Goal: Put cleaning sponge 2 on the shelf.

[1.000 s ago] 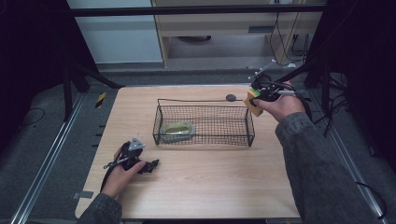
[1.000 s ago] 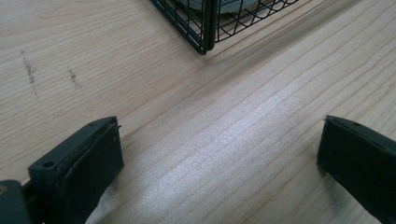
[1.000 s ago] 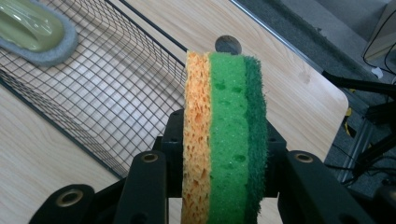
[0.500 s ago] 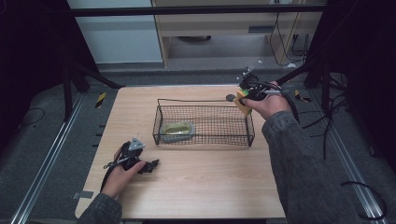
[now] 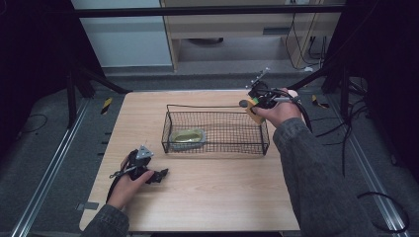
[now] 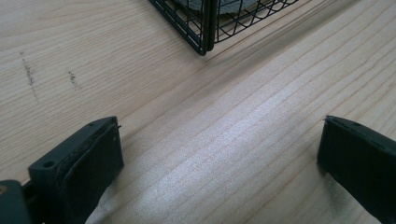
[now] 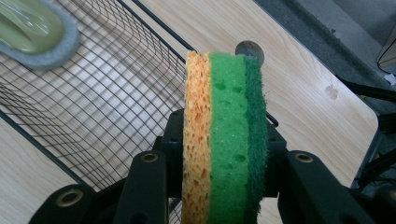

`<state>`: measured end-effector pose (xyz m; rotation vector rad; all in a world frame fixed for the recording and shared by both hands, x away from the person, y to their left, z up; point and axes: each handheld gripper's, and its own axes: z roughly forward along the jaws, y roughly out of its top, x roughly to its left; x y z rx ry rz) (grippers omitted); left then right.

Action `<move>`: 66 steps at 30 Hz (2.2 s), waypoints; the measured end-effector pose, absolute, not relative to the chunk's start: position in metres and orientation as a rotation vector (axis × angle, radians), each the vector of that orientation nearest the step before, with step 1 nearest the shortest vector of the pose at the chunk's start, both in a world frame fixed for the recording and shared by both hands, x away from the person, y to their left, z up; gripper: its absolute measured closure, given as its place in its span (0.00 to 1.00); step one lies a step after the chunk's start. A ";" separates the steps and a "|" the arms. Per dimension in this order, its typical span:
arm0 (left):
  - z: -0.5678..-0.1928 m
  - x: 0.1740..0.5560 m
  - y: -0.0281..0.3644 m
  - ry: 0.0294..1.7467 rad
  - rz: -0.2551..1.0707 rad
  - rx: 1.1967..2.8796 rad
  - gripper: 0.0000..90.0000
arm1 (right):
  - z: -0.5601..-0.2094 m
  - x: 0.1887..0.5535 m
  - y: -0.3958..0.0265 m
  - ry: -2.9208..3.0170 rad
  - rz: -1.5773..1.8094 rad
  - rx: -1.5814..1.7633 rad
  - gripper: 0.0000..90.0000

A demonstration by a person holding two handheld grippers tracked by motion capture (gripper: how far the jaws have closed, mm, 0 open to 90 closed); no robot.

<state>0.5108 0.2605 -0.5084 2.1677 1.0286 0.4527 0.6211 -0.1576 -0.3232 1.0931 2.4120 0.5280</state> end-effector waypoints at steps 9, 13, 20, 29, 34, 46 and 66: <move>-0.508 0.511 0.260 1.029 0.453 2.168 0.00 | -0.337 0.625 -0.155 2.425 0.507 1.098 0.72; -0.508 0.511 0.261 1.028 0.453 2.168 0.00 | -0.343 0.629 -0.156 2.427 0.490 1.114 0.72; -0.508 0.511 0.261 1.028 0.453 2.168 0.00 | -0.359 0.634 -0.154 2.449 0.446 1.104 0.72; -0.508 0.511 0.261 1.028 0.452 2.168 0.00 | -0.365 0.629 -0.148 2.449 0.434 1.068 0.72; -0.508 0.511 0.261 1.028 0.453 2.168 0.00 | -0.369 0.632 -0.152 2.450 0.406 1.061 0.72; -0.508 0.511 0.261 1.028 0.453 2.168 0.00 | -0.378 0.636 -0.153 2.454 0.397 1.048 0.71; -0.508 0.511 0.261 1.028 0.452 2.168 0.00 | -0.404 0.651 -0.154 2.477 0.399 1.088 0.71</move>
